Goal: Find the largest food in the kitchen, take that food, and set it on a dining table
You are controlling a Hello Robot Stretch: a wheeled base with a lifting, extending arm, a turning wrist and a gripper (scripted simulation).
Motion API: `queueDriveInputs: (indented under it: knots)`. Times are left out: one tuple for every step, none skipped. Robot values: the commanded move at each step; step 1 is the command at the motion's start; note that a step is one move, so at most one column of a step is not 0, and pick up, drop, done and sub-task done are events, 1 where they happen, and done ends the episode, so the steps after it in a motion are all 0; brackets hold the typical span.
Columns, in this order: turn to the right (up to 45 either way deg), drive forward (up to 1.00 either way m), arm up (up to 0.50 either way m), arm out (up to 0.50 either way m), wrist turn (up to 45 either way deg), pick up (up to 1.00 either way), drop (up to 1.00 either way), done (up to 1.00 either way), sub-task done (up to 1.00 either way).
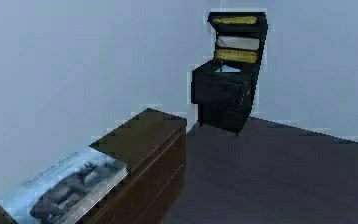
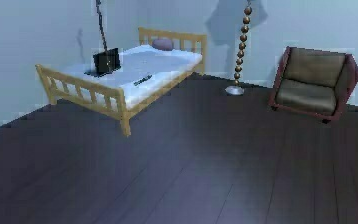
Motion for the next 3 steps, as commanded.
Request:
queueDriveInputs:
  knots:
    - [-45.0,0.0,0.0,0.0,0.0,0.0,0.0,0.0,0.0]
    - [-45.0,0.0,0.0,0.0,0.0,0.0,0.0,0.0,0.0]
    - [-45.0,0.0,0.0,0.0,0.0,0.0,0.0,0.0,0.0]
